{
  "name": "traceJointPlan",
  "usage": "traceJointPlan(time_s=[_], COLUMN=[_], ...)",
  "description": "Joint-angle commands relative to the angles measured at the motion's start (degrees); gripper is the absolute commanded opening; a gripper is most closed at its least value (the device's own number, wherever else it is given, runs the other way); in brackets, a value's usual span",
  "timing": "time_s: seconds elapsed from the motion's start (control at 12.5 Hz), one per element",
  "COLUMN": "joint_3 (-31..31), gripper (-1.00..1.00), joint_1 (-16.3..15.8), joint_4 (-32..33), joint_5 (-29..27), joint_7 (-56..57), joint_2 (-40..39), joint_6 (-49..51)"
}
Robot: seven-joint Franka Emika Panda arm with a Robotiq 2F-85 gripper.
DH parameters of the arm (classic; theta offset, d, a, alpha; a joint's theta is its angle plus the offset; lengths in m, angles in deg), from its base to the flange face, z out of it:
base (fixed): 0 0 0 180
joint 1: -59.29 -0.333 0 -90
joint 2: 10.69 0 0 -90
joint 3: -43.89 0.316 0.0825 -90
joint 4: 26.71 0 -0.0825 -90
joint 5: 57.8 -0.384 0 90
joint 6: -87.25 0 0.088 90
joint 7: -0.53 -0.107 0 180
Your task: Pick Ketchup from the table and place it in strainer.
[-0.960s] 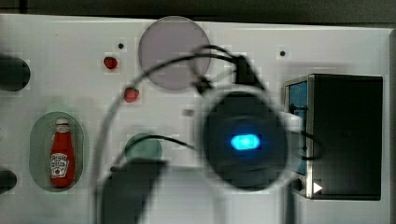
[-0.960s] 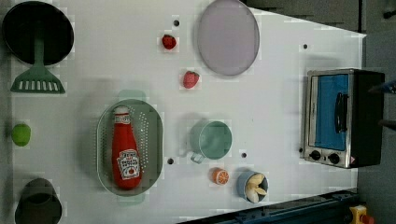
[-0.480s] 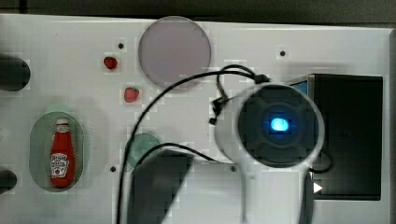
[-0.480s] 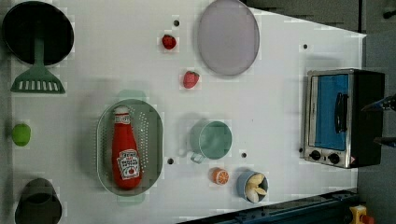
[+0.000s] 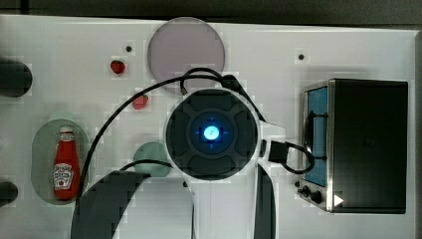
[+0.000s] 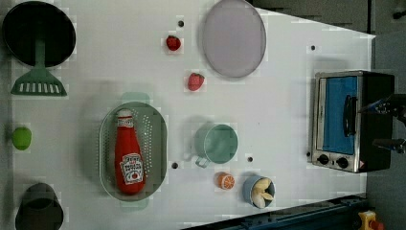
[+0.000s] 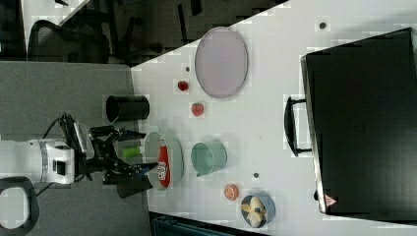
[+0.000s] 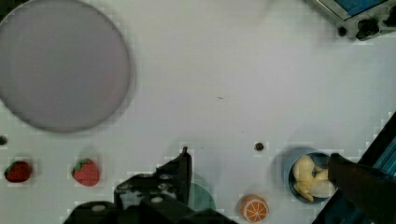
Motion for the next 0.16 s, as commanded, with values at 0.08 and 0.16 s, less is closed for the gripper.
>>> traceJointPlan(time_s=[0.08,0.16], joint_3=[-0.8,-0.8], gripper=[1.0,1.0], joint_1=[1.1,1.1], joint_4=[-0.7,-0.7], joint_5=[-0.4,-0.4], joint_7=[2.0,2.0], joint_2=[1.2,1.2], joint_6=[0.1,0.1])
